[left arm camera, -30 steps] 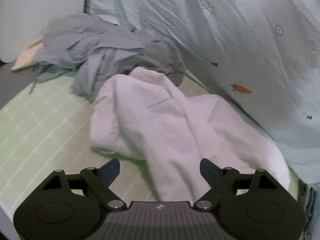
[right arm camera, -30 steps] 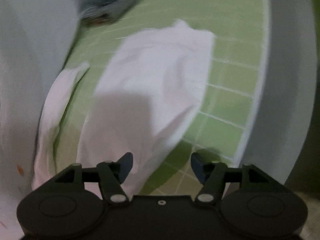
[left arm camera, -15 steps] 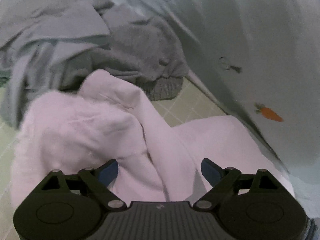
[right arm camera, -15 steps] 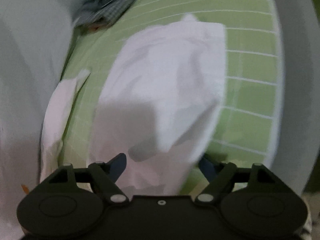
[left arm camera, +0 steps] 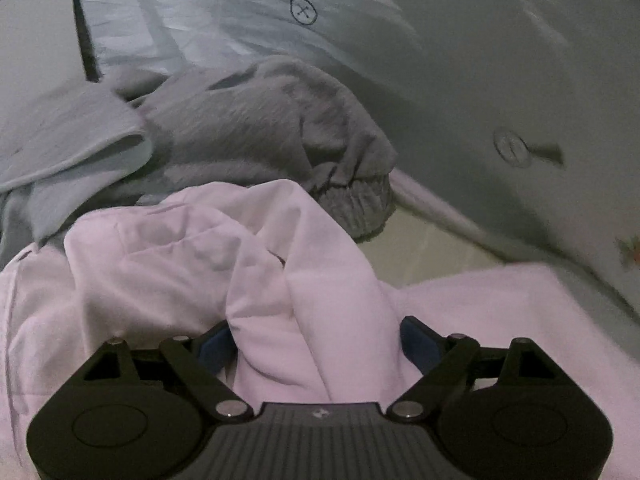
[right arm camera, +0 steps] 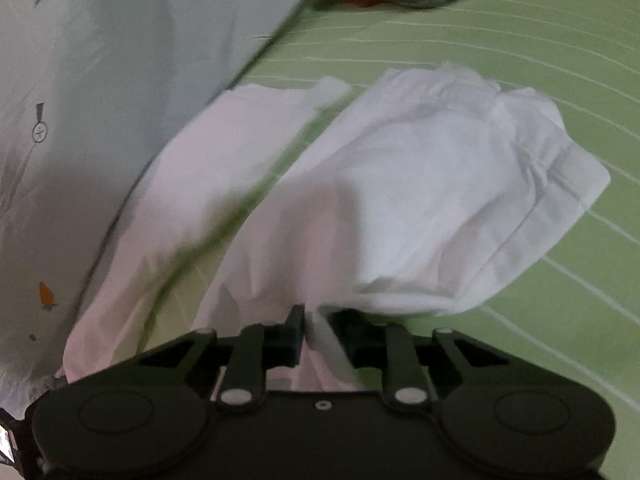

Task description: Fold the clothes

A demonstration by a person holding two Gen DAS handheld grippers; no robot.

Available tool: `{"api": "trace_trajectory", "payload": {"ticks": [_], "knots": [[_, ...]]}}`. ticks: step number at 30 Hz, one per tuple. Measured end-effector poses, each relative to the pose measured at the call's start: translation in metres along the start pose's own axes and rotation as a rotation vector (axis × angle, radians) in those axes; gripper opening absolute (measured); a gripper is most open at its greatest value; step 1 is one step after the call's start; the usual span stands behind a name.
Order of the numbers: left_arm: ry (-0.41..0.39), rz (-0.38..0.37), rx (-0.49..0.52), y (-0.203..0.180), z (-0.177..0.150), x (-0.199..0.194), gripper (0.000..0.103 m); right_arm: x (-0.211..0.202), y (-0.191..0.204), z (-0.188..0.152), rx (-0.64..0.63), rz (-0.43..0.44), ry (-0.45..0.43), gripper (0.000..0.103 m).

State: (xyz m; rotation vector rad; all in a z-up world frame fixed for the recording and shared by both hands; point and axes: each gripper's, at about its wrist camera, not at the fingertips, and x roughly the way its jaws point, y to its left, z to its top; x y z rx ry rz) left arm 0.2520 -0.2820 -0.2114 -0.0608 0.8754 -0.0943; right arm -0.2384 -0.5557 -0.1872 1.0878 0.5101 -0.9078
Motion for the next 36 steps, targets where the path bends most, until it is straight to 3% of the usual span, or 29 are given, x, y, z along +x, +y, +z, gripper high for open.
{"api": "trace_trajectory", "payload": {"ticks": [5, 8, 12, 17, 24, 30, 34, 36], "knots": [[0.019, -0.035, -0.086, 0.001, 0.039, 0.028, 0.084, 0.042, 0.049, 0.021, -0.115, 0.012, -0.043, 0.019], [0.083, -0.044, -0.174, 0.014, 0.052, 0.021, 0.060, 0.056, 0.065, 0.035, -0.111, -0.017, -0.034, 0.017], [0.092, -0.134, -0.231, 0.040, 0.050, -0.004, 0.029, 0.039, 0.056, 0.040, -0.037, -0.030, -0.006, 0.014], [0.067, -0.179, -0.208, 0.055, 0.047, -0.052, 0.022, -0.008, 0.044, 0.031, -0.071, -0.070, -0.049, 0.007], [0.029, -0.235, -0.185, 0.078, 0.043, -0.125, 0.018, -0.061, 0.035, 0.040, -0.155, -0.060, -0.126, 0.006], [-0.011, -0.269, -0.259, 0.146, -0.003, -0.221, 0.010, -0.107, 0.002, 0.043, -0.174, -0.029, -0.175, 0.006], [-0.035, -0.199, -0.299, 0.191, -0.070, -0.278, 0.008, -0.126, -0.028, 0.038, -0.216, -0.033, -0.174, 0.006], [0.002, -0.149, -0.333, 0.212, -0.110, -0.293, 0.008, -0.132, -0.043, 0.034, -0.238, -0.045, -0.158, 0.006]]}}
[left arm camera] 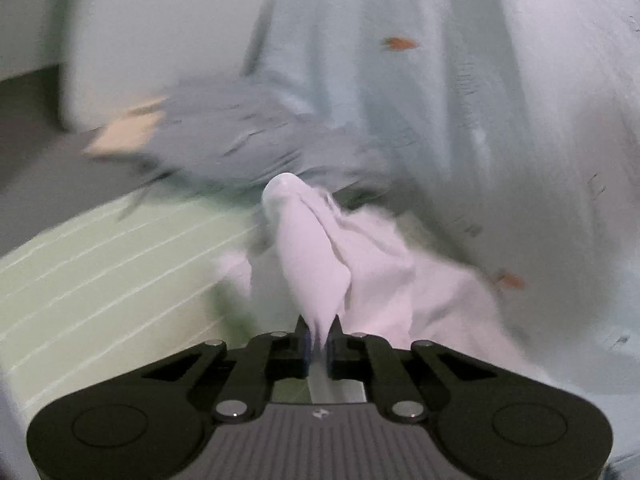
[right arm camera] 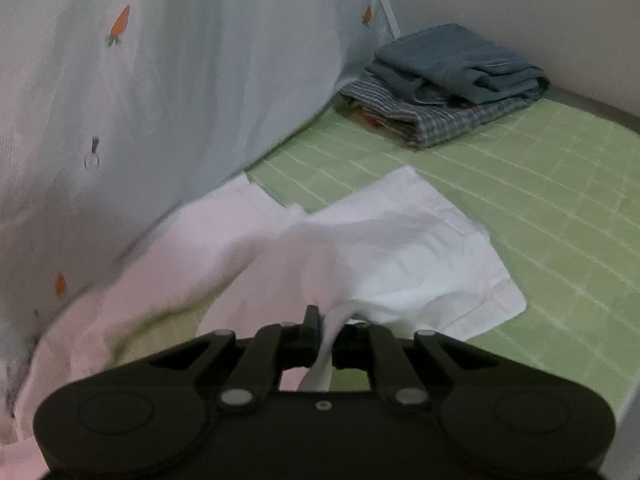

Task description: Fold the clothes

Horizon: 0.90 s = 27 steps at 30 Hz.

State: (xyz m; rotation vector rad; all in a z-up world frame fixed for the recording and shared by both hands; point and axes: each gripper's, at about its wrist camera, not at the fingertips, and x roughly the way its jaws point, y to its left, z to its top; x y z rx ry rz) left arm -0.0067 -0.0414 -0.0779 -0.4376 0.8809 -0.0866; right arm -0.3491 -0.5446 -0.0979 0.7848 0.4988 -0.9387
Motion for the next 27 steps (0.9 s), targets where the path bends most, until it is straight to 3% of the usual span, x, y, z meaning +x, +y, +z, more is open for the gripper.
{"api": "trace_trajectory", "payload": {"ticks": [4, 8, 12, 16, 18, 21, 25, 27], "knots": [[0.120, 0.120, -0.134, 0.058, -0.059, -0.012, 0.007, -0.005, -0.020, -0.010, -0.014, -0.016, 0.045, 0.006], [0.193, 0.150, -0.234, 0.091, -0.093, -0.015, 0.009, -0.005, -0.033, -0.017, -0.013, -0.032, 0.090, 0.006], [0.188, 0.151, -0.227, 0.095, -0.086, -0.015, 0.019, -0.005, -0.046, -0.023, -0.007, -0.048, 0.134, 0.011], [0.184, 0.143, -0.258, 0.107, -0.078, -0.011, 0.042, 0.001, -0.060, -0.028, 0.124, -0.051, 0.143, 0.040], [0.185, 0.146, -0.285, 0.112, -0.074, -0.003, 0.054, 0.004, -0.069, -0.031, 0.209, -0.049, 0.136, 0.047], [0.197, 0.148, -0.305, 0.118, -0.067, 0.010, 0.055, 0.009, -0.083, -0.036, 0.337, -0.047, 0.126, 0.051], [0.204, 0.153, -0.281, 0.116, -0.057, 0.023, 0.053, 0.015, -0.101, -0.042, 0.508, -0.043, 0.111, 0.069], [0.210, 0.166, -0.276, 0.115, -0.051, 0.029, 0.052, 0.018, -0.111, -0.044, 0.595, -0.046, 0.099, 0.070]]}}
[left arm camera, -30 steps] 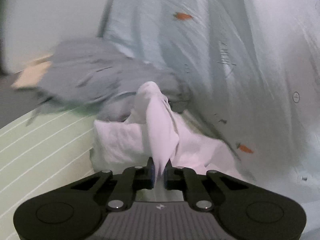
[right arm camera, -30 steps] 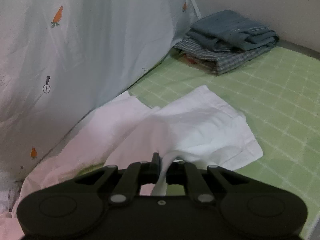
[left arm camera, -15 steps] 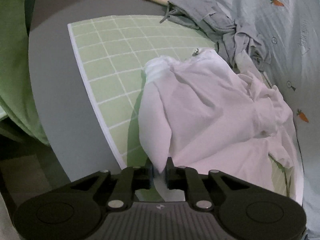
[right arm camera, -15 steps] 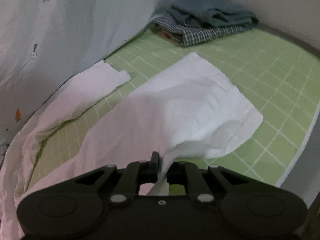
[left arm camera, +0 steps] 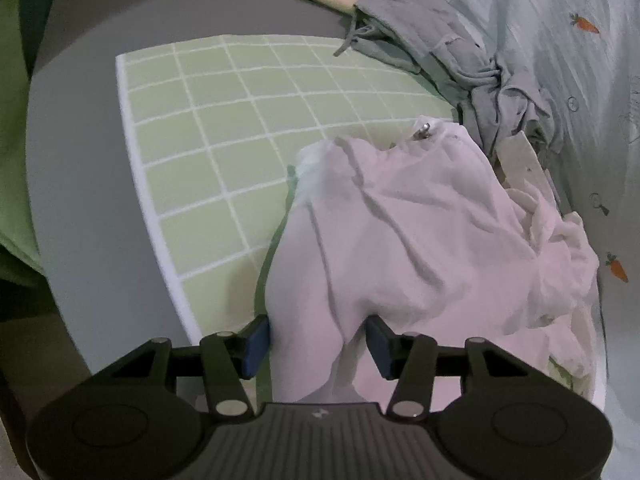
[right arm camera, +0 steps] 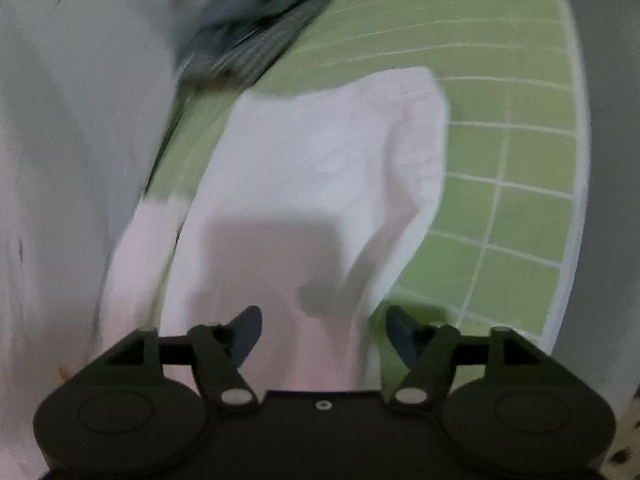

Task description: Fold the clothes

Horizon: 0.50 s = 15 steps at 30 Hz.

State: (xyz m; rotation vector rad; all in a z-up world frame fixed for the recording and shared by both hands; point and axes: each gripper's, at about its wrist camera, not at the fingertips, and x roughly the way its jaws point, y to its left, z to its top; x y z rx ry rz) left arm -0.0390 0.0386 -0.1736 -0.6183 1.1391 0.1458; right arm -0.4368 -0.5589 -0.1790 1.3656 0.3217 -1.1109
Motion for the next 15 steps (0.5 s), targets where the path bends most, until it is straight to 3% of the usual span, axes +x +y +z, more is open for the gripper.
{"api": "trace_trajectory", "payload": {"ticks": [4, 6, 7, 8, 10, 12, 15], "knots": [[0.015, 0.016, -0.013, -0.001, 0.008, 0.007, 0.044, 0.001, -0.010, 0.015, 0.116, -0.011, -0.091, 0.072], [0.016, 0.019, -0.004, -0.002, 0.009, 0.009, 0.037, 0.003, -0.006, 0.022, 0.089, -0.035, -0.123, 0.070], [0.016, 0.021, 0.002, -0.003, 0.009, 0.010, 0.035, 0.007, -0.001, 0.025, 0.040, -0.051, -0.115, 0.062], [0.014, 0.022, 0.010, -0.004, 0.009, 0.010, 0.027, 0.010, 0.004, 0.027, -0.008, -0.067, -0.108, 0.039], [0.004, 0.020, 0.034, -0.010, 0.011, 0.009, 0.015, 0.014, 0.014, 0.031, -0.106, -0.091, -0.100, 0.009], [-0.016, 0.032, 0.057, -0.019, 0.014, 0.008, 0.006, -0.001, 0.031, 0.031, -0.209, -0.071, -0.135, 0.004], [-0.072, 0.034, 0.066, -0.031, 0.028, -0.002, 0.005, -0.023, 0.057, 0.031, -0.363, -0.039, -0.187, 0.003]]}}
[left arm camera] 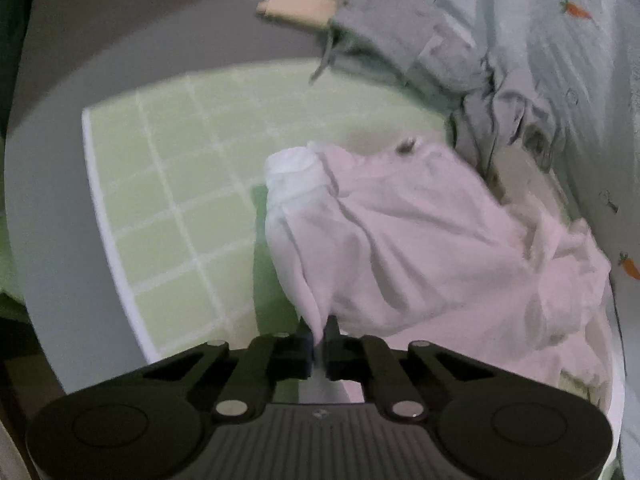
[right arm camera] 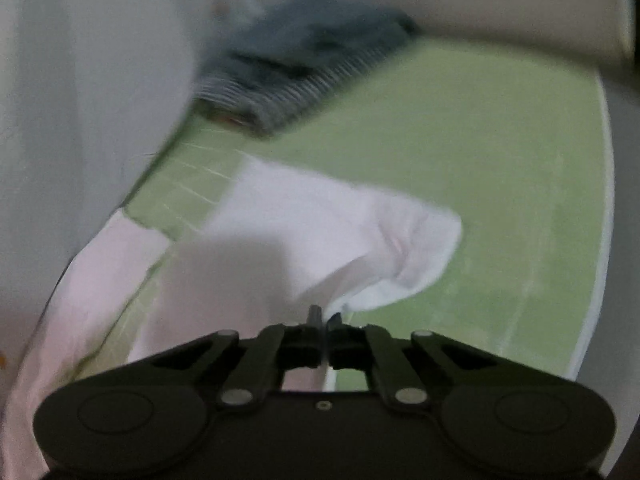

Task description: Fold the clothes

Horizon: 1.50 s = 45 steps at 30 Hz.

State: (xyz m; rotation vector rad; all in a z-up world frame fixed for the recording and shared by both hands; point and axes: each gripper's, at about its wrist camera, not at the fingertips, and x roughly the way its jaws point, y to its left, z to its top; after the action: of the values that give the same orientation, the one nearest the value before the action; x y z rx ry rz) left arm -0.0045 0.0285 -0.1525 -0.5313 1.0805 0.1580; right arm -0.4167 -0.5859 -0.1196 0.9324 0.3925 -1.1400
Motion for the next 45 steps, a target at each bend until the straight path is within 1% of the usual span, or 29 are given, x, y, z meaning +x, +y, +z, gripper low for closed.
{"api": "trace_trajectory", "payload": {"ticks": [2, 3, 4, 5, 6, 7, 9, 11, 12, 15, 17, 18, 20, 21, 22, 23, 24, 25, 26, 27, 28, 29, 30, 31, 33, 35, 37, 41, 45], "knots": [[-0.061, -0.033, 0.000, -0.003, 0.011, -0.017, 0.005, -0.015, 0.015, 0.009, -0.100, 0.024, -0.041, 0.002], [-0.100, -0.050, 0.021, -0.004, 0.015, -0.028, 0.006, -0.026, 0.023, 0.012, -0.150, 0.039, -0.069, 0.002], [-0.136, -0.056, 0.045, -0.005, 0.018, -0.038, 0.006, -0.047, 0.031, 0.012, -0.199, 0.062, -0.116, 0.002], [-0.164, -0.043, 0.074, -0.005, 0.019, -0.046, 0.006, -0.058, 0.036, 0.009, -0.233, 0.066, -0.137, 0.002], [-0.187, -0.025, 0.096, -0.003, 0.019, -0.052, 0.006, -0.058, 0.032, 0.004, -0.246, 0.048, -0.116, 0.002], [-0.192, 0.000, 0.096, 0.002, 0.019, -0.052, 0.006, -0.058, 0.029, -0.001, -0.259, 0.029, -0.095, 0.003], [-0.158, 0.041, 0.047, 0.015, 0.016, -0.041, 0.006, -0.058, 0.021, -0.010, -0.286, -0.008, -0.053, 0.003], [-0.098, 0.084, -0.041, 0.029, 0.012, -0.029, 0.006, -0.057, 0.014, -0.019, -0.312, -0.046, -0.011, 0.003], [-0.099, 0.090, -0.046, 0.031, 0.010, -0.031, 0.006, -0.057, 0.010, -0.024, -0.325, -0.064, 0.010, 0.003], [-0.154, 0.087, 0.055, 0.020, 0.005, -0.047, 0.006, -0.057, 0.000, -0.038, -0.364, -0.120, 0.074, 0.003], [-0.165, 0.109, 0.093, 0.015, 0.004, -0.050, 0.008, -0.056, -0.008, -0.047, -0.390, -0.158, 0.116, 0.003], [-0.156, 0.128, 0.081, 0.017, 0.005, -0.047, 0.013, -0.056, -0.011, -0.052, -0.403, -0.176, 0.137, 0.003], [-0.123, 0.181, 0.050, 0.017, 0.005, -0.039, 0.017, -0.056, -0.019, -0.061, -0.429, -0.214, 0.180, 0.004], [-0.117, 0.202, 0.056, 0.014, 0.005, -0.038, 0.020, -0.054, -0.023, -0.065, -0.429, -0.231, 0.206, 0.005], [-0.126, 0.205, 0.079, 0.010, 0.004, -0.040, 0.023, -0.050, -0.027, -0.065, -0.398, -0.237, 0.236, 0.007], [-0.147, 0.190, 0.114, 0.005, 0.001, -0.045, 0.034, -0.052, -0.027, -0.061, -0.376, -0.215, 0.229, 0.010], [-0.168, 0.176, 0.148, -0.001, -0.001, -0.051, 0.051, -0.057, -0.022, -0.056, -0.375, -0.197, 0.198, 0.017], [-0.193, 0.165, 0.178, -0.006, -0.003, -0.057, 0.062, -0.062, -0.018, -0.052, -0.379, -0.185, 0.163, 0.035], [-0.221, 0.160, 0.202, -0.012, -0.006, -0.064, 0.080, -0.067, -0.012, -0.049, -0.400, -0.190, 0.118, 0.056], [-0.253, 0.156, 0.226, -0.019, -0.009, -0.070, 0.085, -0.071, -0.006, -0.045, -0.425, -0.191, 0.067, 0.064], [-0.279, 0.149, 0.248, -0.025, -0.013, -0.075, 0.085, -0.074, -0.001, -0.041, -0.447, -0.190, 0.021, 0.071], [-0.294, 0.139, 0.267, -0.032, -0.016, -0.079, 0.085, -0.073, 0.002, -0.035, -0.461, -0.178, -0.005, 0.074], [-0.308, 0.124, 0.285, -0.039, -0.019, -0.082, 0.088, -0.066, 0.004, -0.027, -0.469, -0.157, -0.014, 0.076], [-0.319, 0.101, 0.300, -0.046, -0.023, -0.085, 0.090, -0.056, 0.003, -0.021, -0.464, -0.133, -0.006, 0.080], [-0.327, 0.062, 0.312, -0.059, -0.030, -0.087, 0.093, -0.037, 0.001, -0.010, -0.453, -0.085, 0.010, 0.082], [-0.331, 0.025, 0.321, -0.072, -0.037, -0.088, 0.093, -0.018, 0.000, 0.001, -0.442, -0.037, 0.026, 0.091], [-0.328, -0.008, 0.341, -0.085, -0.045, -0.090, 0.093, 0.001, -0.002, 0.012, -0.431, 0.011, 0.042, 0.092], [-0.320, -0.036, 0.385, -0.111, -0.060, -0.090, 0.093, 0.040, -0.005, 0.034, -0.404, 0.102, 0.075, 0.092], [-0.322, -0.060, 0.415, -0.131, -0.074, -0.093, 0.093, 0.087, -0.009, 0.046, -0.318, 0.123, 0.141, 0.092]]}}
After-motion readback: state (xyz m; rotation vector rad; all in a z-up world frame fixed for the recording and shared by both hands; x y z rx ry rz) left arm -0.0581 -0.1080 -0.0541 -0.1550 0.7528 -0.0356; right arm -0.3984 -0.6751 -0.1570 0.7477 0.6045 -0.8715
